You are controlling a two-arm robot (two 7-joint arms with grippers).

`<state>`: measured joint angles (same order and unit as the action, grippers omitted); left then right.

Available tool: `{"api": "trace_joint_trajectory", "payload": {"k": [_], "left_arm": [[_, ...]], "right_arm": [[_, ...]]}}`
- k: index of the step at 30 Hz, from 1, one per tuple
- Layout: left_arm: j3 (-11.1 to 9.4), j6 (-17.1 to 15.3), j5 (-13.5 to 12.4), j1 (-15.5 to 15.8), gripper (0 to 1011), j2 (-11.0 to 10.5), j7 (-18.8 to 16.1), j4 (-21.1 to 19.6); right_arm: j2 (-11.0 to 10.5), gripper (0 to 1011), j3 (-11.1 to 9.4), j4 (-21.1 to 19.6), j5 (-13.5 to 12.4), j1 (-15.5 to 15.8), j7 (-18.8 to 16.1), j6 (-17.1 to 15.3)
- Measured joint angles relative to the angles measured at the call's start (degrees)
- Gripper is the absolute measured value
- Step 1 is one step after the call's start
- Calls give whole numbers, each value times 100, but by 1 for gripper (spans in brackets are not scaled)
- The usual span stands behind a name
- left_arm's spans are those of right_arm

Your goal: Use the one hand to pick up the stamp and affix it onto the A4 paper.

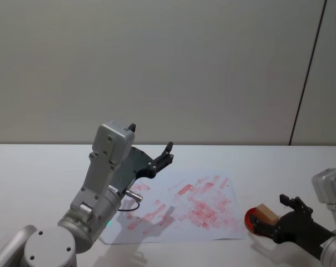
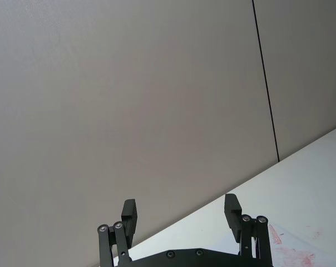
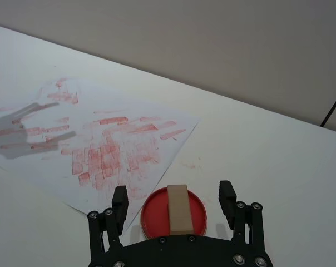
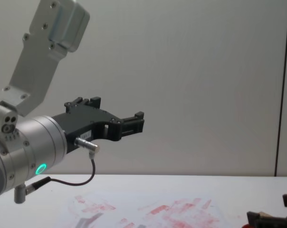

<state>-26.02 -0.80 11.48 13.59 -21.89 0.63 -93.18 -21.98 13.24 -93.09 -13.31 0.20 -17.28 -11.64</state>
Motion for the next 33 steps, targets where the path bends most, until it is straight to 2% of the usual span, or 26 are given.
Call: {"api": "trace_joint_trajectory", "payload": {"k": [2,6,7,14,17,26,29,33], "left_arm": [[0,0,0,0,1002,0,0,0],[0,0,0,0,1003,0,0,0],[0,0,0,0,1002,0,0,0],[0,0,0,0,1002,0,0,0],[0,0,0,0,1002,0,0,0],[0,0,0,0,1003,0,0,0],[0,0,0,0,1003,0,0,0],[0,0,0,0,1003,0,0,0]], "right_arm": [[0,1001,3,34,10,-13,-37,-18],[7,927,11,138,33,-65,-136,-66],[8,881,12,149,37,-71,-151,-73],[23,728,18,294,55,-145,-260,-122],[28,586,18,343,57,-171,-285,-131],[34,342,4,468,48,-227,-309,-125],[33,223,0,489,36,-235,-312,-110],[32,216,-6,507,11,-241,-314,-69]]}}
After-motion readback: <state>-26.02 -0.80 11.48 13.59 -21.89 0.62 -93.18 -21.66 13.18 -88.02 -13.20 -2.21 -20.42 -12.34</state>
